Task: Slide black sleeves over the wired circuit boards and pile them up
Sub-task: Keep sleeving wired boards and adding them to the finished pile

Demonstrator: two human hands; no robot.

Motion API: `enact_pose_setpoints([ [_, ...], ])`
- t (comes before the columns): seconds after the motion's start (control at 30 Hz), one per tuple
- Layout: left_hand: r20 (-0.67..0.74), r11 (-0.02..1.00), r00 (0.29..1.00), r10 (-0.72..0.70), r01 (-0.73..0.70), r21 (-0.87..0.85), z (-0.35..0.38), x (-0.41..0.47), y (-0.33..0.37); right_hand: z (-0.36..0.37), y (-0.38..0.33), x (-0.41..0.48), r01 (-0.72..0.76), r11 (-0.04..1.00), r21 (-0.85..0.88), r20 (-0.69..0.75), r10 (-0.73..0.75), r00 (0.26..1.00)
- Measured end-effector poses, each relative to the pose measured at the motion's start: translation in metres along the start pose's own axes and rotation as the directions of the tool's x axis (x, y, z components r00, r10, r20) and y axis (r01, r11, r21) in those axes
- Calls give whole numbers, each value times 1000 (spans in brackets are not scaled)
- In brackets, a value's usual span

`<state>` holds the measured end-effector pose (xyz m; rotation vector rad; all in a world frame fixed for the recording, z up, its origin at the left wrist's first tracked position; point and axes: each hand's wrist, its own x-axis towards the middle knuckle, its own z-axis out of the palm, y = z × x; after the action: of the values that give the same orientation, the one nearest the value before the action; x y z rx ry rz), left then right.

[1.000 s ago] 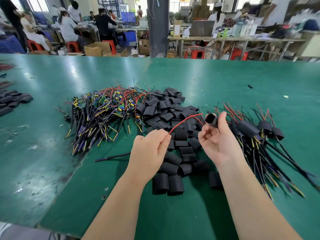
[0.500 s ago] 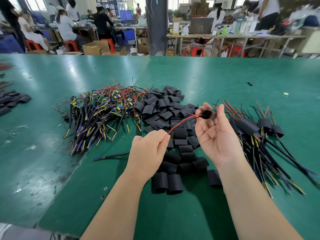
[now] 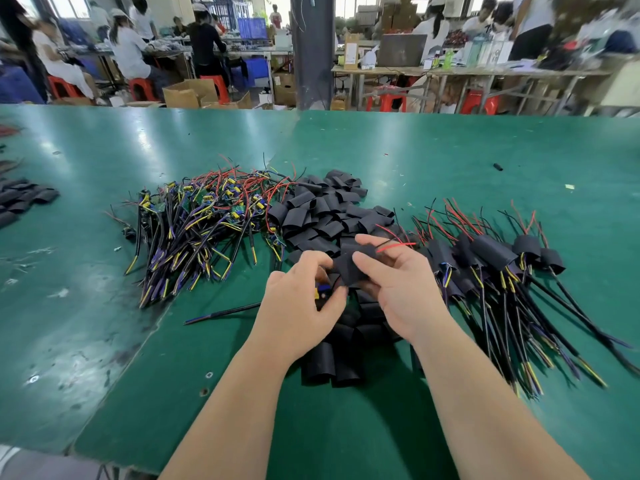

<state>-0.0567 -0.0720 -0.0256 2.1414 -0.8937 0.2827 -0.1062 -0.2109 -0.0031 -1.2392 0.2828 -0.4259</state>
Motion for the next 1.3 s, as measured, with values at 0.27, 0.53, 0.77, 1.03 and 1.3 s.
enact_pose_setpoints([
  [0.27, 3, 990, 994, -113, 113, -87, -8, 0, -7, -17, -12, 7, 95, 946, 309, -180, -40, 983],
  [0.53, -22, 990, 999, -42, 39, -139, -7, 1, -9, -17, -13, 6, 42, 939, 341, 8, -47, 999],
  [0.77, -22, 932, 989, -145, 129, -340, -10, 2, -3, -18, -14, 2, 50, 947, 318, 238, -131, 962],
  [1.03, 115, 885, 987, -115, 155, -439, -14, 3, 3, -21, -11, 4, 10, 939, 344, 279, -112, 954],
  [1.3, 259, 673, 962, -81, 245, -698, -22, 3, 2, -19, -14, 3, -21, 946, 323, 191, -43, 981],
])
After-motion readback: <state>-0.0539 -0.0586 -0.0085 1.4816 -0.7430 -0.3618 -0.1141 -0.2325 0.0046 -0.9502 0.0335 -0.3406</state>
